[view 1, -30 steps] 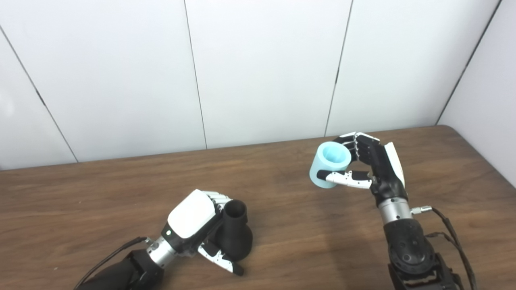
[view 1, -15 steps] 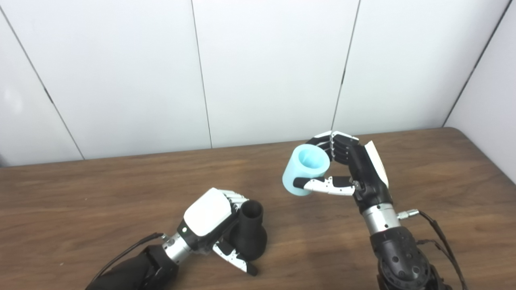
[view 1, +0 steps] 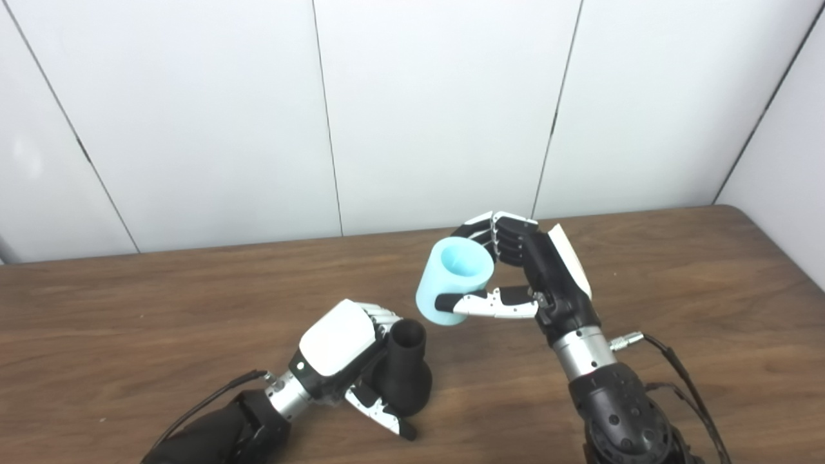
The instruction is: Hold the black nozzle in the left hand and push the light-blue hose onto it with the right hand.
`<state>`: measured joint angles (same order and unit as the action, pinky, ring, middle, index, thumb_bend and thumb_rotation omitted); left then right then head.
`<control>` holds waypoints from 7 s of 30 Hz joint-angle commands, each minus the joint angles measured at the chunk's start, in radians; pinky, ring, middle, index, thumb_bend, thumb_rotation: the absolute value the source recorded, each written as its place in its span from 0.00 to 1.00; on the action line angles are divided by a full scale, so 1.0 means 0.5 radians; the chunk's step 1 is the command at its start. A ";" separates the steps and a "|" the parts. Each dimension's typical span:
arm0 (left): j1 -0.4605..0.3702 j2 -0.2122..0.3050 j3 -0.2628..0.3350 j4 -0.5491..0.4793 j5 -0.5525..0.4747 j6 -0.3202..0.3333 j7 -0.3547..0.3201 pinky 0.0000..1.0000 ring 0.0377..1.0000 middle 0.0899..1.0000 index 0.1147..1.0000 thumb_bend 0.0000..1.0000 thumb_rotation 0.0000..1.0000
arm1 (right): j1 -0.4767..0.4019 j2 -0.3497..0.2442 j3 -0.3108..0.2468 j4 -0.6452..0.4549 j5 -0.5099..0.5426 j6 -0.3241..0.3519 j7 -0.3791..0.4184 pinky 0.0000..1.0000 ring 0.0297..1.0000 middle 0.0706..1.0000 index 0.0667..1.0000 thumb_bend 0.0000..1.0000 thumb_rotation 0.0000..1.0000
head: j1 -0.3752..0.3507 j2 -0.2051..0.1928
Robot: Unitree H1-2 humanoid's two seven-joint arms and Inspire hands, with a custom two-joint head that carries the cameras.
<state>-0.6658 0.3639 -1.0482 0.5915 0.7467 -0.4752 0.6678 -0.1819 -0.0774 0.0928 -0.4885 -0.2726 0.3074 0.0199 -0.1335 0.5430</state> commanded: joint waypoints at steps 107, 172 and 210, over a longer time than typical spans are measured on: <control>0.422 -0.183 -0.170 0.214 -0.022 0.011 0.035 0.43 0.47 0.46 0.39 0.52 0.00 | -0.064 0.074 0.105 0.199 -0.268 -0.517 -0.141 0.31 0.35 0.42 0.50 0.52 0.00 | -0.028 -0.029; 0.428 -0.170 -0.167 0.172 -0.038 0.011 0.027 0.43 0.46 0.46 0.39 0.52 0.00 | -0.007 0.020 0.202 0.061 -0.382 -0.165 0.064 0.18 0.24 0.40 0.51 0.52 0.00 | -0.026 0.036; 0.430 -0.169 -0.169 0.173 -0.022 0.011 0.048 0.42 0.46 0.46 0.39 0.52 0.00 | 0.061 -0.003 0.242 -0.012 -0.437 -0.143 0.152 0.17 0.22 0.40 0.50 0.52 0.00 | -0.023 0.048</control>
<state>-0.6651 0.3540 -1.0381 0.6042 0.7477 -0.4672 0.6774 -0.1222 -0.0773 0.1971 -0.4634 -0.4869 0.2715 0.0808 -0.1442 0.5660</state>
